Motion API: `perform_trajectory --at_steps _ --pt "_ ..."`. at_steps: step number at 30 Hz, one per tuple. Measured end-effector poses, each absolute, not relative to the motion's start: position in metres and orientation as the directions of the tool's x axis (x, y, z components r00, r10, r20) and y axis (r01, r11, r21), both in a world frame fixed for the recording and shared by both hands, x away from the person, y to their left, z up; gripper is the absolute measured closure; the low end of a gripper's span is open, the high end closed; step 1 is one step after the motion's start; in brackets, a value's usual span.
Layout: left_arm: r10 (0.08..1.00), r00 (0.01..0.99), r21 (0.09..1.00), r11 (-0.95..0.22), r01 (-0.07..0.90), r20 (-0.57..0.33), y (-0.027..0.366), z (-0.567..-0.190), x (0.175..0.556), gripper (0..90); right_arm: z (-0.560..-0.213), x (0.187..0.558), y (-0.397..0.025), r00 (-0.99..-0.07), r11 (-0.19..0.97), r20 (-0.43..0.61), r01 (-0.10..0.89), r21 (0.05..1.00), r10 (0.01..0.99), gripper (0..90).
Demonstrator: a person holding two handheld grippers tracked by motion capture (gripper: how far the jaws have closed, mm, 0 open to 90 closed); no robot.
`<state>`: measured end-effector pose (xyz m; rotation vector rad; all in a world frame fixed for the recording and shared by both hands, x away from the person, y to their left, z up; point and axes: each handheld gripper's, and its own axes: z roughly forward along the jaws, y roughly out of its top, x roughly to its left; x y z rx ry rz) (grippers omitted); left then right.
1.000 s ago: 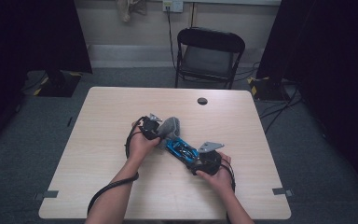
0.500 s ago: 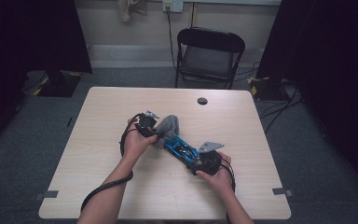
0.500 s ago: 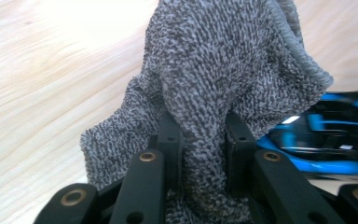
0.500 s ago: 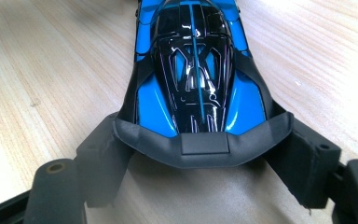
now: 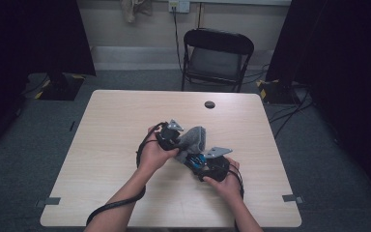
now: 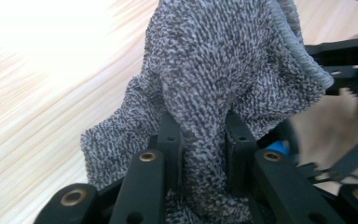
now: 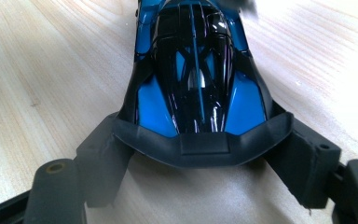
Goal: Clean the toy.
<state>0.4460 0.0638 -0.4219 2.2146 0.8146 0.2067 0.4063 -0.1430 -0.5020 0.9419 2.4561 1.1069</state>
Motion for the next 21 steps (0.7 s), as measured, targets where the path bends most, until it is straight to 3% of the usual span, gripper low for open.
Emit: perform_trajectory --at_steps 14,21 --pt "0.495 0.854 0.698 -0.556 0.452 -0.159 0.028 -0.44 0.427 73.1 -0.502 0.406 -0.143 -0.744 0.49 0.007 0.447 0.748 0.668 25.5" --pt "0.487 0.855 0.704 -0.544 0.456 -0.178 0.025 -0.453 0.422 72.8 -0.502 0.406 -0.143 -0.744 0.49 0.007 0.448 0.748 0.668 25.5"
